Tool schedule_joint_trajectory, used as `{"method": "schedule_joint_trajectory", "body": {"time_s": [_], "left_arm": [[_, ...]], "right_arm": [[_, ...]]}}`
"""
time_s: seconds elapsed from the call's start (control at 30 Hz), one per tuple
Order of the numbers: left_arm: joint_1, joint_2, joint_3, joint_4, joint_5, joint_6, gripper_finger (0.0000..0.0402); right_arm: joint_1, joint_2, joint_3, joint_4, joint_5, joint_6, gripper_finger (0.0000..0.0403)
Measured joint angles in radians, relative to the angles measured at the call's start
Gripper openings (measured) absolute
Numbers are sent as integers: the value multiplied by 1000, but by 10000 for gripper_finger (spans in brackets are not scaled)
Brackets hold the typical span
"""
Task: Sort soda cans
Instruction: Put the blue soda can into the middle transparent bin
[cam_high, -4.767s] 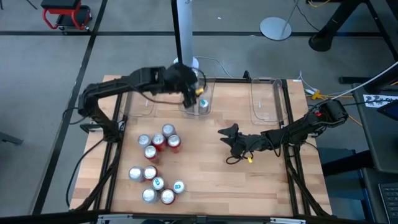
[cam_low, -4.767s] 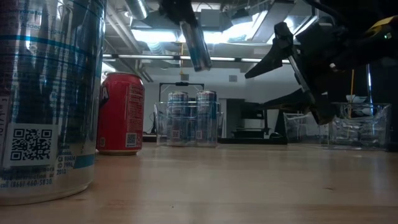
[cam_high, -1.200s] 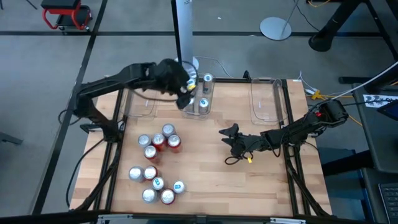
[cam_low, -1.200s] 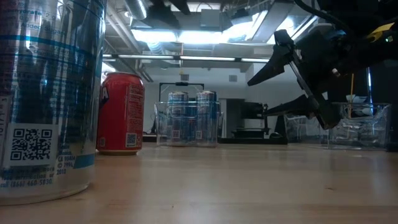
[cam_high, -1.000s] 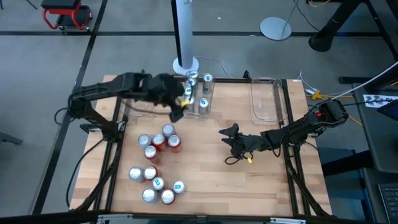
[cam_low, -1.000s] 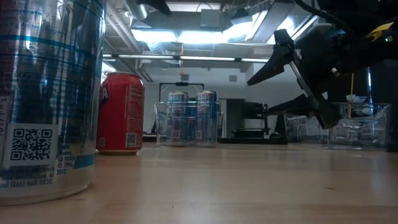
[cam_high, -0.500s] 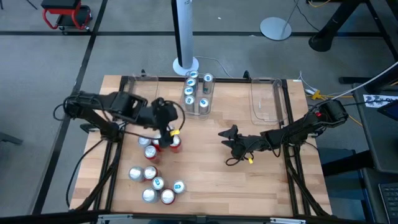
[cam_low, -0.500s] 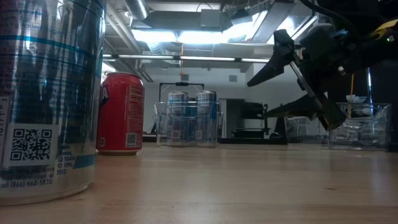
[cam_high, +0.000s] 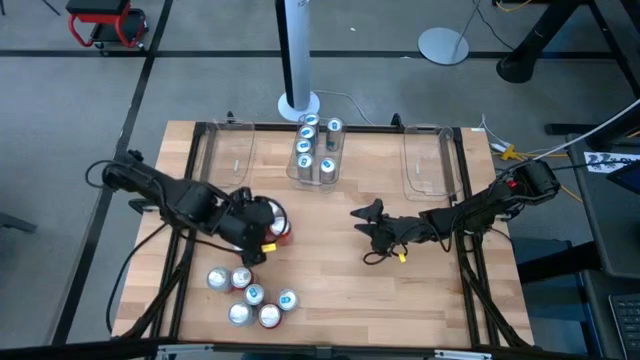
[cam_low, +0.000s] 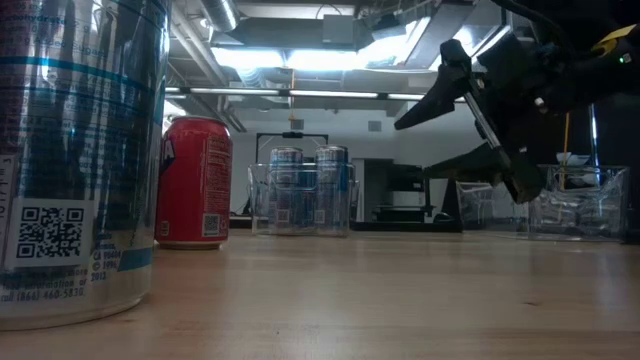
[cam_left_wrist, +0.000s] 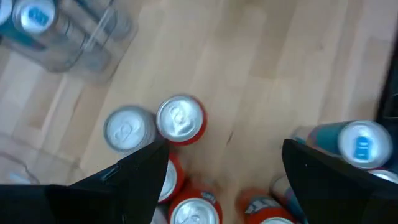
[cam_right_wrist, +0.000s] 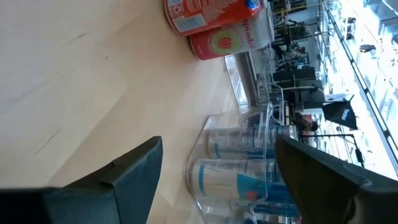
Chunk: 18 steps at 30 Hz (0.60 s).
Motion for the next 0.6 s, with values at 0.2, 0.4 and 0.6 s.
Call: {"method": "schedule_joint_trajectory", "body": {"time_s": [0.2,0.4,0.6], "left_arm": [[-22,1,-89,43,82,-36,301],[-84,1,-131,147,139,9,301],[-168,30,-145,327,131,148,301]], "right_arm": [[0,0,0,3,-15,2,310],[0,0,0,11,-14,1,310],[0,0,0,19,-8,-3,310]]}}
